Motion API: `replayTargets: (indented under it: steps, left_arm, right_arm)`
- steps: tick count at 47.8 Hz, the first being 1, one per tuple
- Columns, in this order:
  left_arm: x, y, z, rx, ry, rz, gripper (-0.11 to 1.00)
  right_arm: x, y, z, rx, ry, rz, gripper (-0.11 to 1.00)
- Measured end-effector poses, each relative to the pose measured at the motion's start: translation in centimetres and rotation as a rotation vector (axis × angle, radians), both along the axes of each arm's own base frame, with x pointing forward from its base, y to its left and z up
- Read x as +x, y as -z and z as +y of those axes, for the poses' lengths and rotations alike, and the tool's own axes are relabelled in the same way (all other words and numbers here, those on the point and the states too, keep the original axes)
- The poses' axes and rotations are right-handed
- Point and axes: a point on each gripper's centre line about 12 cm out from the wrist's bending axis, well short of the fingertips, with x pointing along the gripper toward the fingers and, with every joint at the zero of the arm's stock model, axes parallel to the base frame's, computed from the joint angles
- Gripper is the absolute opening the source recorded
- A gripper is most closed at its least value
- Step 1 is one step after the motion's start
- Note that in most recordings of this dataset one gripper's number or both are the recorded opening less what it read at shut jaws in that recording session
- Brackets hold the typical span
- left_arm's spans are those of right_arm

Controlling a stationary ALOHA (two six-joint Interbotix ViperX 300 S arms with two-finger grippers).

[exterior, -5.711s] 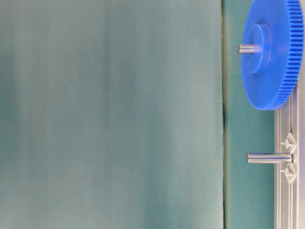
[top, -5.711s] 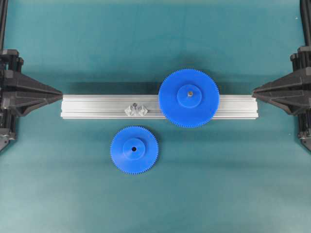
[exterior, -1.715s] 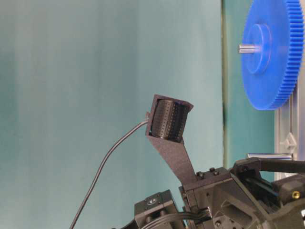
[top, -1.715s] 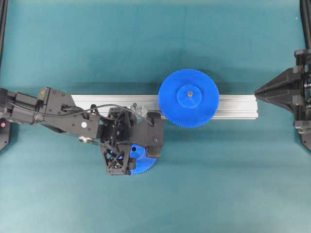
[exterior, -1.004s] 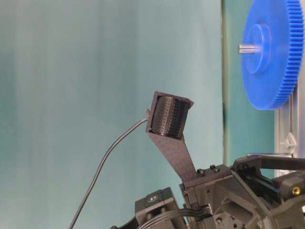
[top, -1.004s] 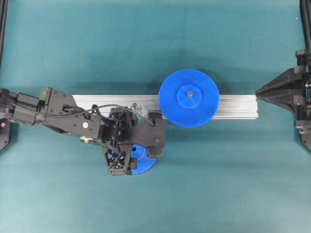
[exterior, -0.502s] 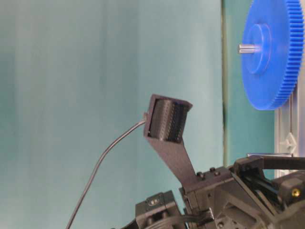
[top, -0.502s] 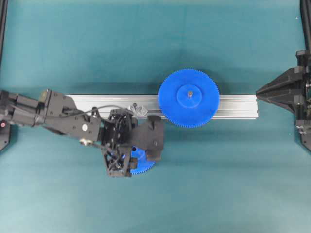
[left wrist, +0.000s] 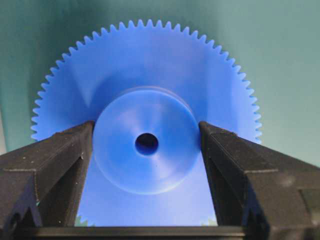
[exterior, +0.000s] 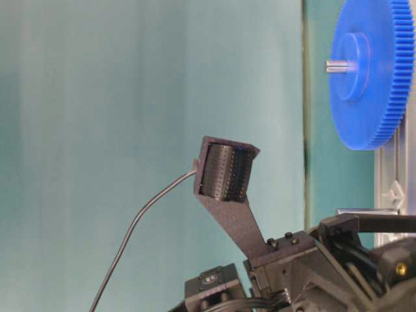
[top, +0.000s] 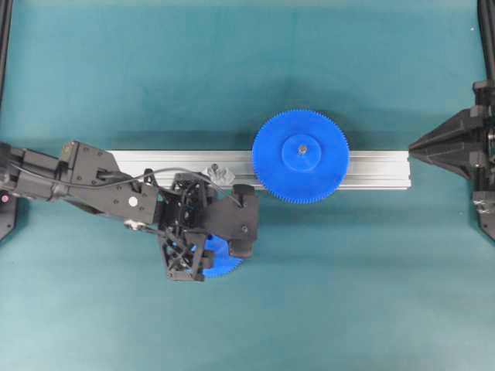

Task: Insert the small gear onto the shaft.
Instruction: 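Lift the small gear and carry it toward the empty shaft on the rail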

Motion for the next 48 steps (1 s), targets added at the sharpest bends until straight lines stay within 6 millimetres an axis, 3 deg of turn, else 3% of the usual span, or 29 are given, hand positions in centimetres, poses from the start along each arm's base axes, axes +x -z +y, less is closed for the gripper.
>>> replayTargets:
  steps: [9,20,27,37,43,48]
  left_arm:
    - [0.1,-1.4,0.1,0.032,0.061,0.003,0.71]
    - [0.8,-5.1,0.8,0.057,0.1,-0.058,0.71]
    - [0.8,-8.0,2.4,0.057,0.06,-0.129,0.71]
    - [-0.7,-13.2,6.1,0.066,-0.032,-0.255,0.71]
    - [-1.9,-13.3,7.7,0.081,-0.059,-0.254,0.71]
    - [-2.1,-13.0,7.8,0.089,-0.049,-0.245,0.71]
  right_arm:
    - [-0.2,-0.3,0.0,0.0,0.001,-0.015,0.27]
    - [-0.5,-0.3,0.0,-0.001,0.001,-0.021,0.27]
    - [-0.5,-0.2,0.0,-0.002,0.0,-0.02,0.27]
    - [-0.5,-0.2,0.0,-0.002,0.0,-0.018,0.27]
    - [-0.5,-0.1,0.1,0.0,0.001,-0.018,0.27]
    - [-0.6,-0.1,0.1,-0.001,0.001,-0.021,0.27]
